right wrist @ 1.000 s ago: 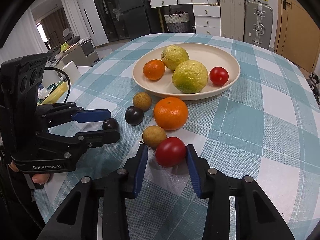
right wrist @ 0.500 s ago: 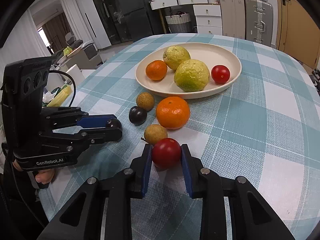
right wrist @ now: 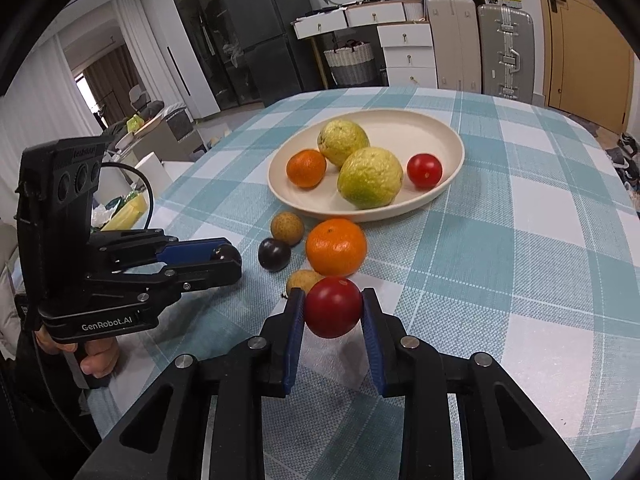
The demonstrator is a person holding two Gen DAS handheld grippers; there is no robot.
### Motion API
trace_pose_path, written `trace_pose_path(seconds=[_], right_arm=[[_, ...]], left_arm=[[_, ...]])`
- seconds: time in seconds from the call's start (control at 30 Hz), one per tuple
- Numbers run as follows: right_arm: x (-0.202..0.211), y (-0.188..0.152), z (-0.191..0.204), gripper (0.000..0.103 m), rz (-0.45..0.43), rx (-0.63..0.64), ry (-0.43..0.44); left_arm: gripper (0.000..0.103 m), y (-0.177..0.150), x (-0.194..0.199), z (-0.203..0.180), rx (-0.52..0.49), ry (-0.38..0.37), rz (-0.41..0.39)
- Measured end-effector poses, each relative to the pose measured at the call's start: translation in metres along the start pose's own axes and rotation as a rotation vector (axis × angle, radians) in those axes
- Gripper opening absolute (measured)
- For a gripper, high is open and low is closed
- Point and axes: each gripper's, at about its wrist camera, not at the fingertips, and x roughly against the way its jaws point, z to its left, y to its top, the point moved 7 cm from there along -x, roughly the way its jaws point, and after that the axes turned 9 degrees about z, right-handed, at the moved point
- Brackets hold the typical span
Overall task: Organize fruits
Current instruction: 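Lift and carry the tomato and the plum toward the cream plate with both grippers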
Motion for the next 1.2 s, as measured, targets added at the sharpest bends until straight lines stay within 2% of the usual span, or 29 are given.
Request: trace_pose_path(seconds=[0.47, 0.73, 1.2], right_arm=[[0.022, 0.024, -0.014, 0.029, -0.095, -0.058, -0.032], [0.018, 0.029, -0.02, 0.029, -0.089, -0.076, -0.04], [0.005, 0.051, -0.039, 0.029, -0.09, -0.114, -0.072]], left_arm=[[0.023, 0.027, 0.021, 0.009, 0.027, 0.02, -0.076], [0.023, 0.042, 0.019, 0.013, 0.023, 0.027, -0.086], [0.023, 0.066, -0.007, 0.022, 0.045, 0.012, -0.075]])
